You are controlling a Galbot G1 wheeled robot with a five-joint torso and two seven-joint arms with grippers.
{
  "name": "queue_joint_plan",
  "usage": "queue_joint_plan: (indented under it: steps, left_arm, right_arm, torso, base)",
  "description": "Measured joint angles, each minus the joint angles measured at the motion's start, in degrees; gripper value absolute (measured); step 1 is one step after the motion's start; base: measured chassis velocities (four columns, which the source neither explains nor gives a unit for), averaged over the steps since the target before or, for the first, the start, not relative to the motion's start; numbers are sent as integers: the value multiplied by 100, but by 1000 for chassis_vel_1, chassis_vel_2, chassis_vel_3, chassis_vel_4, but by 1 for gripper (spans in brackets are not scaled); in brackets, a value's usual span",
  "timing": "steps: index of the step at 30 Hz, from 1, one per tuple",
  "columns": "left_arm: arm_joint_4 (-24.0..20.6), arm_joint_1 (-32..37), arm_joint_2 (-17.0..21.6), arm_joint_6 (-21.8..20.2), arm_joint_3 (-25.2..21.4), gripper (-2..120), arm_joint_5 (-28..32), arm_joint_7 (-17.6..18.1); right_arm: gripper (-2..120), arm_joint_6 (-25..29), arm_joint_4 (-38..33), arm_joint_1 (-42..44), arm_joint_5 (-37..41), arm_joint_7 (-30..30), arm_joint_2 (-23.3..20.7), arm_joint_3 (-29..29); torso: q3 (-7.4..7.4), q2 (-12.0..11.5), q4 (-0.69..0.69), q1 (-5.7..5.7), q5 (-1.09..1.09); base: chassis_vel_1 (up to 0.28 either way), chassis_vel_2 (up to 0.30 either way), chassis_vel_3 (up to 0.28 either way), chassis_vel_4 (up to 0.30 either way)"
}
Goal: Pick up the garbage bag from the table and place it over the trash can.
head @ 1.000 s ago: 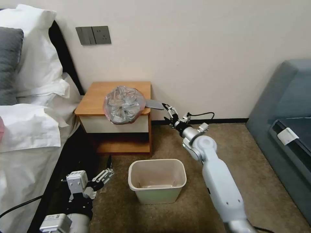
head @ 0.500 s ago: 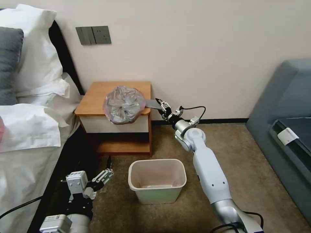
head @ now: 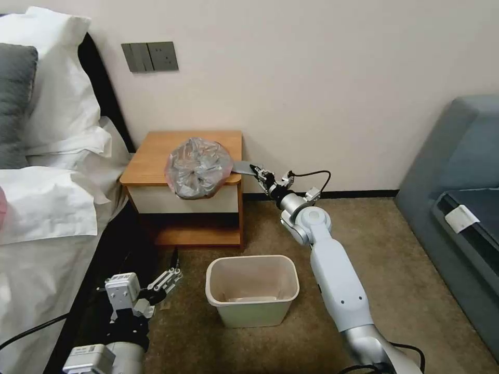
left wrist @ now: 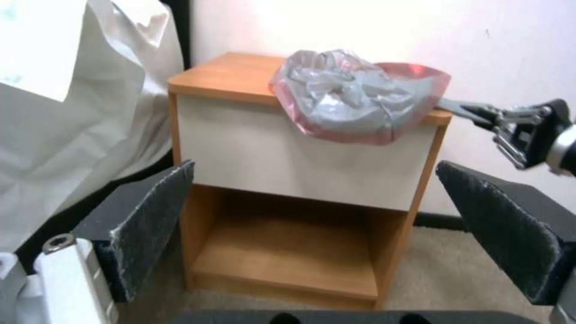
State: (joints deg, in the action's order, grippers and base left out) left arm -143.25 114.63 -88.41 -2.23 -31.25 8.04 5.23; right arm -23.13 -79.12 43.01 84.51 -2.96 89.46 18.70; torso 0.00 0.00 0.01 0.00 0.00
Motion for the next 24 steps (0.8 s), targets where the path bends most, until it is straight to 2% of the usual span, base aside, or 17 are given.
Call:
queue_joint_plan:
  steps: [2,5,6,7,8,13,18,20,24]
  left_arm:
    - [0,-5,6,5,3,100,-3,-2]
    - [0,-69,28,9,24,100,-4,-17]
    - [0,-69,28,9,24,100,-4,-17]
    - [1,-127,42,10,55,100,-3,-35]
    - [1,-127,42,10,55,100,-3,-35]
    - [1,-279,115,7,85,100,27,-56]
    - [1,-348,144,-5,87,100,80,-56]
    - [1,-412,174,-11,86,100,120,-55]
    - [1,-492,197,-9,81,100,131,-55]
  right_arm:
    - [0,26,-282,195,51,-133,-46,-50]
    - [0,75,-1355,939,319,-594,-263,-223]
    - [0,75,-1355,939,319,-594,-263,-223]
    - [0,99,-1914,1347,350,-769,-383,-303]
    - [0,99,-1914,1347,350,-769,-383,-303]
    - [0,177,-3373,2381,465,-1299,-676,-422]
    - [0,151,-3917,3031,323,-1462,-913,-472]
    - [0,40,-4207,3480,147,-1593,-1147,-512]
    - [0,48,-4274,3753,-230,-1514,-1338,-595]
  torso:
    - [0,0,0,0,0]
    - [-1,0,-2,0,0]
    - [-1,0,-2,0,0]
    - [-1,0,-2,0,2]
    - [-1,0,-2,0,2]
    - [-1,0,-1,0,0]
    - [-1,1,-1,-1,0]
    - [-1,0,-2,-1,0]
    - [-1,1,-1,0,0]
  base:
    - [0,0,0,0]
    - [0,0,0,0]
    - [0,0,0,0]
    - [0,0,0,0]
    - [0,0,0,0]
    - [0,0,0,0]
    - [0,0,0,0]
    - [0,0,0,0]
    - [0,0,0,0]
